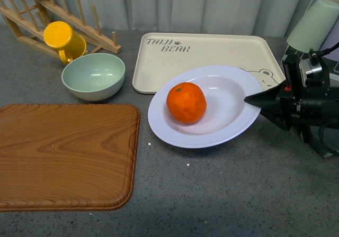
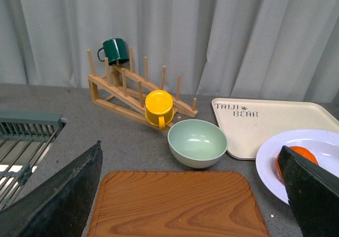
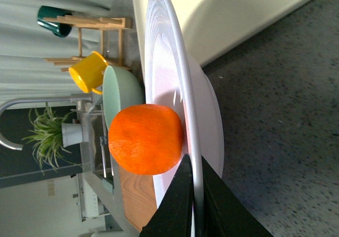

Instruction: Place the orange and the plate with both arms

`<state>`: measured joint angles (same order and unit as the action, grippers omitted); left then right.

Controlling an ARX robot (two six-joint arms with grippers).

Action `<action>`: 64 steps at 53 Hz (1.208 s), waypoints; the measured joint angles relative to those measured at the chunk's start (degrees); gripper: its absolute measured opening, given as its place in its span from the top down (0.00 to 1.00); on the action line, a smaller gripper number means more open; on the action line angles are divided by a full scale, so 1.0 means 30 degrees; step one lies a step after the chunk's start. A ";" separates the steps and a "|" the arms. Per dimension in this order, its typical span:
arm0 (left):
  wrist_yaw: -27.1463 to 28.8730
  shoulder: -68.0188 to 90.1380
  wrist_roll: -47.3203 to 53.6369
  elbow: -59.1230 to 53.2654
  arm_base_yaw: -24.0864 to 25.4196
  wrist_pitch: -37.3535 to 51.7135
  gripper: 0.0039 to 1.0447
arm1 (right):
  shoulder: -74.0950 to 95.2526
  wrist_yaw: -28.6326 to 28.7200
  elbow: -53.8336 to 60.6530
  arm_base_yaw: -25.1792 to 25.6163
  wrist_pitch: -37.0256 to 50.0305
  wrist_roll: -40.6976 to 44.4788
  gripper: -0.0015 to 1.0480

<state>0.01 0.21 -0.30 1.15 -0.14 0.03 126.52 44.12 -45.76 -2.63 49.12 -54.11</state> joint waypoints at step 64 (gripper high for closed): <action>0.0000 0.0000 0.0000 0.0000 0.0000 0.0000 0.06 | 0.6681 -0.8816 -0.6069 -0.2098 0.6382 -0.6579 0.99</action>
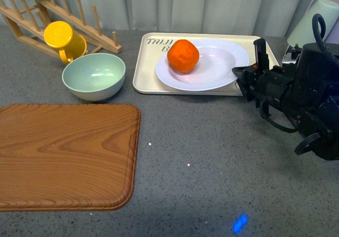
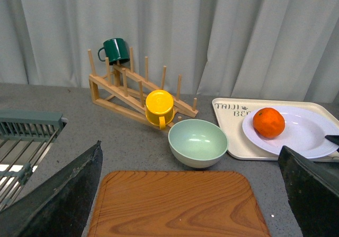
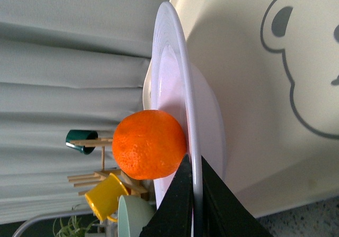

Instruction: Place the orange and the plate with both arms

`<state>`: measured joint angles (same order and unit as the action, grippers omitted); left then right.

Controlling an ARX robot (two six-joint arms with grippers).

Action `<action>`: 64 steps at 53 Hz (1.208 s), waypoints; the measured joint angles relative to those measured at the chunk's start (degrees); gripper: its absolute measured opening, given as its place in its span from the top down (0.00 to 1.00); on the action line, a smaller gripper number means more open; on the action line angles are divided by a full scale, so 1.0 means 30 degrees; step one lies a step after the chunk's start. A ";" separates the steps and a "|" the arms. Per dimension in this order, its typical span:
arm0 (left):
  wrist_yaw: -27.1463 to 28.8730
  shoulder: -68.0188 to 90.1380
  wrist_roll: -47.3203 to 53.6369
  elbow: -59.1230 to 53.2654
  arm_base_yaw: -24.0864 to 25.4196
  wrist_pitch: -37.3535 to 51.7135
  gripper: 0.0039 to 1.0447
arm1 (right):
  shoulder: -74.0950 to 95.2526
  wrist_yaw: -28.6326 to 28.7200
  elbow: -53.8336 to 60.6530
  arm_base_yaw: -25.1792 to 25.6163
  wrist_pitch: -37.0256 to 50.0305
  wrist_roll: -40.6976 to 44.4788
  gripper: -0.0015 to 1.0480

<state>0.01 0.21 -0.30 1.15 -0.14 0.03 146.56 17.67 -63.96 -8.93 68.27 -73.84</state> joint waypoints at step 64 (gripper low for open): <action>0.0000 0.0000 0.0000 0.0000 0.0000 0.0000 0.06 | -0.9559 -0.8561 0.7344 -0.1311 -0.4794 1.9875 0.09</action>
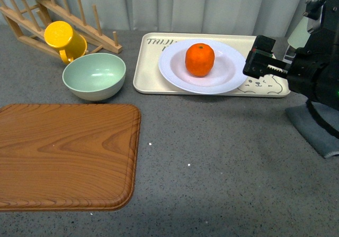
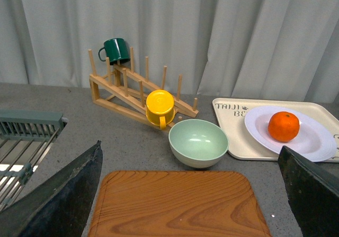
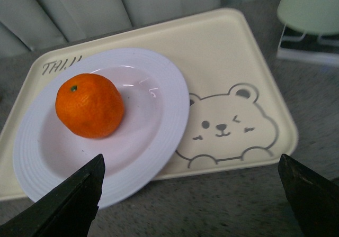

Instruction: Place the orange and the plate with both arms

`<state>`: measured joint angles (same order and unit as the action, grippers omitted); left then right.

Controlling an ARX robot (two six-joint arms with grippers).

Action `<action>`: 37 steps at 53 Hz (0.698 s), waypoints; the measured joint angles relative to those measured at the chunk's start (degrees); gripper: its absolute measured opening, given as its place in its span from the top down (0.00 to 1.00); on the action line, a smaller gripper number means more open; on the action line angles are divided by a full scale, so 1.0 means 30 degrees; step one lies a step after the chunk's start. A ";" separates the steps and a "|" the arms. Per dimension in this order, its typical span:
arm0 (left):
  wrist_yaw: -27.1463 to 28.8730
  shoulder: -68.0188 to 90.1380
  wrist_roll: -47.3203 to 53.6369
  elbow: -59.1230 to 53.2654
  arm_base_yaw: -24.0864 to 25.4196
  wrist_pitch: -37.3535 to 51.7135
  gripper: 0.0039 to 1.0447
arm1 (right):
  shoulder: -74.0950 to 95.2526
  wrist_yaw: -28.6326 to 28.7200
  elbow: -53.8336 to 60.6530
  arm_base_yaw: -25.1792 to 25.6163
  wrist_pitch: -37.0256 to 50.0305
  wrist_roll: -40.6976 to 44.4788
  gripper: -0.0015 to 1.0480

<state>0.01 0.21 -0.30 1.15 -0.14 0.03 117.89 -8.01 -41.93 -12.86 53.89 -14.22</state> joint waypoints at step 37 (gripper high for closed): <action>0.0000 0.0000 0.0000 0.0000 0.0000 0.0000 0.06 | -1.5591 -0.2528 1.2211 0.0131 0.1865 0.7606 0.14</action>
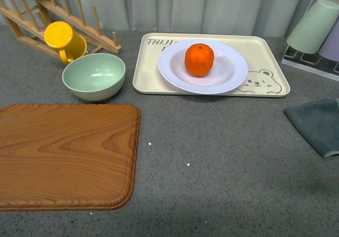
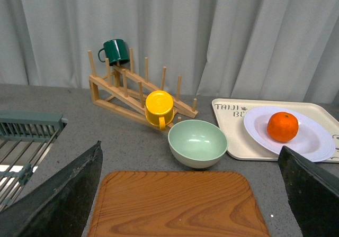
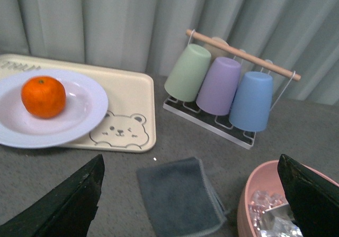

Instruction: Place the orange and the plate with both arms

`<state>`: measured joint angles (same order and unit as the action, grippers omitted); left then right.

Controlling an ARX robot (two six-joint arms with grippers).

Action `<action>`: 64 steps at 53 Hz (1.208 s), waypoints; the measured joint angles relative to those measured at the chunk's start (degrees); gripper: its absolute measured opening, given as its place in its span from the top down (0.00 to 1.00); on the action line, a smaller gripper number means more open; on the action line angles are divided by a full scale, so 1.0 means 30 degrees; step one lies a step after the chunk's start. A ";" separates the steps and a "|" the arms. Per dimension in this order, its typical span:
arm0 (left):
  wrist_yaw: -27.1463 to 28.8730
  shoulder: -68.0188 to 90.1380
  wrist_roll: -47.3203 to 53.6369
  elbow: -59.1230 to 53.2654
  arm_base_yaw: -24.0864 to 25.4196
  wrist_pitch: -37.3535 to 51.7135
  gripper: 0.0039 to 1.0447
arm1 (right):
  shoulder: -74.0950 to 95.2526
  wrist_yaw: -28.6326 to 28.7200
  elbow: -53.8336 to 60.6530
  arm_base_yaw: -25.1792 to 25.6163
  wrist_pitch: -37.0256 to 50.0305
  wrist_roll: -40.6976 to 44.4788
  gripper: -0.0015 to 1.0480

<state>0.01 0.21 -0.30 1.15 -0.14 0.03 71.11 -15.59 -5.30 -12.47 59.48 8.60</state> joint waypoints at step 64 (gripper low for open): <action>0.0000 -0.0007 0.0000 0.0000 0.0000 0.0000 0.06 | -1.7799 0.5224 0.1668 0.4109 -1.3843 -0.2681 0.99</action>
<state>0.01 0.19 -0.30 1.15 -0.14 0.03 17.72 0.08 -0.30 -0.14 17.96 0.56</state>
